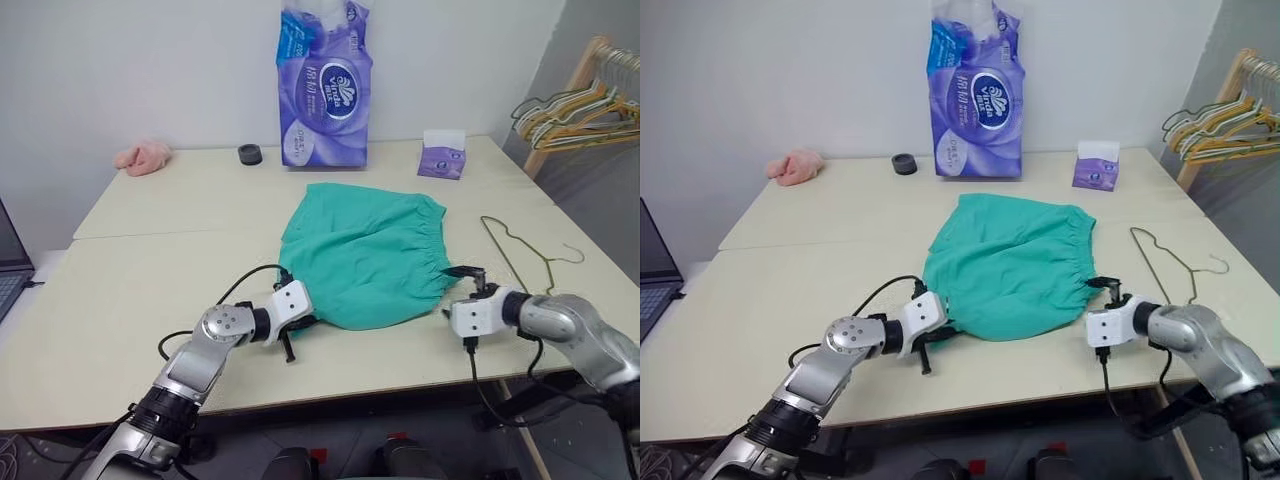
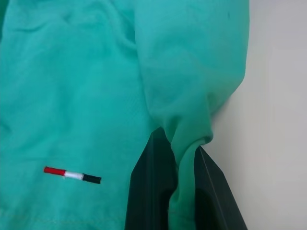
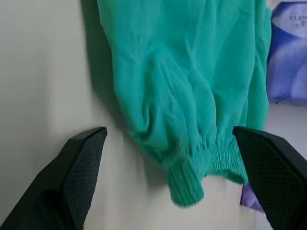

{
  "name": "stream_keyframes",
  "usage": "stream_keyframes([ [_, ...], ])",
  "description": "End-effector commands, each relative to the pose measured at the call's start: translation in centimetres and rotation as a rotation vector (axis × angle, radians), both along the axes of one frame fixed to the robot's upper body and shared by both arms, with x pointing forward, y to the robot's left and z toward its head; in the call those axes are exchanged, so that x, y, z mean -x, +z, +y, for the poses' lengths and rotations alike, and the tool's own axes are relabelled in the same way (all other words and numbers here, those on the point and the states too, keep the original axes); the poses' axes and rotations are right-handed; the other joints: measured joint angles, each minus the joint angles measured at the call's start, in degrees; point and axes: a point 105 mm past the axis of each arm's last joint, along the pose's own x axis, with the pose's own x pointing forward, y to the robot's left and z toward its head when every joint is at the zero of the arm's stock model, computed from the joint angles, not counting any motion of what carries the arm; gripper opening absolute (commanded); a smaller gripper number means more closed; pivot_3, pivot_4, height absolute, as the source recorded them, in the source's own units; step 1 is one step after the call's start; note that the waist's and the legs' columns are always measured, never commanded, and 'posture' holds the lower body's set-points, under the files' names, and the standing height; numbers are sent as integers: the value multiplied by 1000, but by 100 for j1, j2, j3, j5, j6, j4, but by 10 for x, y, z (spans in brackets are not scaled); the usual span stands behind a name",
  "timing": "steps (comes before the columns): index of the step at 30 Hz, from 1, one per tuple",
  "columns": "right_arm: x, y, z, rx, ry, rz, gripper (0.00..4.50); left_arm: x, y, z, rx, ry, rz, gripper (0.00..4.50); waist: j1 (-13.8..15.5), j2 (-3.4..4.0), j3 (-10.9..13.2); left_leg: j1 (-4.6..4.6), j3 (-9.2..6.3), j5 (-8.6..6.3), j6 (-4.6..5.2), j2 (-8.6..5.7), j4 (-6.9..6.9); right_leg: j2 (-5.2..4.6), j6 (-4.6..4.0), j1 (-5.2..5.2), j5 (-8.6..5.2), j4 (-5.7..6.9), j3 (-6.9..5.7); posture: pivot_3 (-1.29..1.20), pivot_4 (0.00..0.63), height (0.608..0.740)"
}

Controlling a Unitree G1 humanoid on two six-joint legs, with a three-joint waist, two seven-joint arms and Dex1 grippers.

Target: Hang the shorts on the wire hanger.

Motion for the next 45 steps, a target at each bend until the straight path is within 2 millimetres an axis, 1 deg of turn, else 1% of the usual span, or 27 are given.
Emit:
stream_keyframes([
  [1,-14,1,8,26,24,-49,4500,-3,20,-4,34,-19,-48,13,-7,-5,-2,1,1,0,0,0,0,0,-2,0,1,1,1,-40,31,740],
  [2,-17,0,8,29,22,-52,4500,-3,22,-4,37,-20,-46,13,-8,-6,-3,0,0,0,0,0,1,0,-5,0,3,1,-1,-39,28,740],
  [3,-20,1,9,23,16,-61,4124,-3,23,-4,38,-22,-45,0,-9,-6,-4,0,-1,0,0,0,1,0,-7,0,4,2,-1,-39,28,740],
  [4,-22,2,9,13,7,-61,3897,-2,24,-3,36,-30,-40,0,-8,-6,-3,0,-1,0,0,0,1,0,-16,0,9,2,0,-39,28,740],
  [7,-25,6,10,-28,-15,-59,2896,3,25,-2,30,-57,-17,0,-8,-6,-2,-1,-2,0,0,-1,1,0,-27,-1,16,2,0,-35,33,740],
  [11,-23,16,17,-108,-15,-55,1489,18,24,5,0,-120,52,0,-21,-3,-1,0,-1,0,0,0,0,0,-29,-2,15,3,1,-44,37,740],
  [13,-21,20,21,-147,-16,-49,821,23,24,8,-11,-142,82,0,-27,-3,5,0,-2,0,0,1,-2,1,-32,-3,13,5,1,-51,49,740],
  [14,-19,21,23,-158,-11,-46,419,27,24,10,-21,-160,104,0,-28,-3,6,-1,-3,0,0,1,-1,1,-32,-4,12,6,-1,-55,47,740],
  [15,-17,22,25,-175,-10,-39,167,32,23,12,-34,-181,127,0,-30,-4,6,0,-3,0,0,1,-1,1,-32,-4,12,6,-1,-55,47,740],
  [16,-14,23,27,-188,-8,-30,36,36,22,14,-48,-201,146,0,-31,-4,5,-2,-4,0,0,2,-1,1,-32,-5,11,6,-1,-55,47,740],
  [18,-7,23,32,-199,14,-13,36,46,21,19,-66,-240,199,0,-31,-2,11,-1,-4,0,0,3,-2,2,-33,-4,10,6,-1,-65,52,740],
  [20,10,20,41,-210,63,36,36,61,21,22,-73,-288,281,0,-30,-2,11,-1,-3,0,1,3,-2,2,-32,-5,9,6,-1,-75,54,740],
  [21,22,17,45,-213,91,64,36,71,20,23,-75,-316,331,0,-34,-1,12,-1,-4,0,1,3,-2,2,-12,-5,-4,5,-2,-78,55,740],
  [23,36,15,48,-213,115,94,36,82,19,23,-75,-342,387,0,-33,3,15,-2,-4,-2,3,4,-2,1,-3,-5,-12,5,-1,-90,49,740],
  [24,42,14,47,-211,121,114,36,87,19,23,-71,-353,414,0,-29,5,16,-2,-5,-4,4,4,-2,1,-1,-4,-14,5,-2,-90,49,740],
  [26,61,11,38,-185,119,191,36,102,19,22,-80,-397,472,0,-25,9,22,-2,-2,-4,4,3,1,0,1,-3,-15,6,0,-95,51,740],
  [29,77,11,28,-162,108,255,36,114,19,24,-97,-426,520,0,-26,9,24,0,-2,-4,5,0,3,-3,6,0,-15,3,-1,-105,51,740],
  [35,89,14,11,-123,86,322,36,127,19,28,-112,-451,566,0,-41,12,28,2,0,-5,4,6,0,3,3,-1,-19,4,-4,-104,47,740],
  [39,92,13,14,-132,99,353,36,129,20,26,-93,-449,578,0,-40,10,29,1,-1,-8,3,6,-1,2,6,-1,-24,3,-4,-100,45,740],
  [45,98,11,21,-143,124,404,36,139,21,24,-62,-470,615,0,-37,8,30,1,0,-8,3,6,0,2,6,-1,-24,3,-4,-95,44,740],
])
